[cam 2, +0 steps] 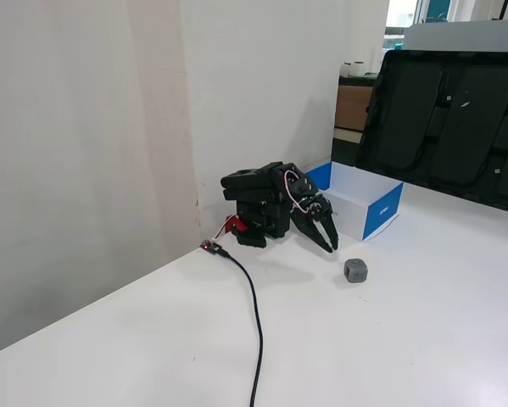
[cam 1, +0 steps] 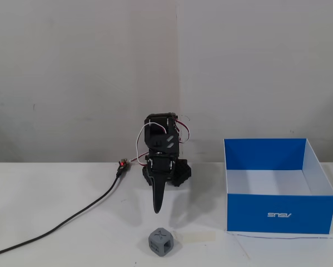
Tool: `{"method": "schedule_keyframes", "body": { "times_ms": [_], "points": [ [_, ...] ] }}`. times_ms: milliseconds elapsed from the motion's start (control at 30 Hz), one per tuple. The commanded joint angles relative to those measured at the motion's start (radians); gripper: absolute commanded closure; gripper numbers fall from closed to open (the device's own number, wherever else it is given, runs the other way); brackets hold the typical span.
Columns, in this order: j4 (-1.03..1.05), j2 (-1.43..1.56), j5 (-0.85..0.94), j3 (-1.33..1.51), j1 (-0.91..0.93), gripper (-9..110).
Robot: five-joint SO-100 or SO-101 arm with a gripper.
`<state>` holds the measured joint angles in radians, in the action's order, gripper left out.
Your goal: Pick the gray block and keep it in the box.
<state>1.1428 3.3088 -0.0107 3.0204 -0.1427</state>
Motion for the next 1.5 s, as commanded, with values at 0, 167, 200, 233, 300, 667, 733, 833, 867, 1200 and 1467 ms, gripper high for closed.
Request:
{"method": "schedule_keyframes", "body": {
  "times_ms": [0,167,200,233,300,667,733,833,867,1200,1467],
  "points": [
    [0.005,0.121,-0.002,0.011,0.005,101],
    [0.005,0.121,0.005,0.011,-0.009,101],
    [0.005,0.121,0.005,0.011,-0.009,101],
    [-0.005,0.121,-0.002,0.011,-0.005,101],
    [-0.071,0.121,-0.006,0.028,0.021,101],
    [-0.074,0.032,0.043,-0.089,0.015,101],
    [-0.091,-0.058,0.054,-0.130,0.000,101],
    [-0.127,-0.192,0.075,-0.195,-0.006,101],
    [-0.137,-0.232,0.092,-0.219,-0.006,101],
    [-0.202,-0.649,0.364,-0.466,0.049,101],
    [-0.215,-0.976,0.488,-0.644,0.083,95]
  ]
}}
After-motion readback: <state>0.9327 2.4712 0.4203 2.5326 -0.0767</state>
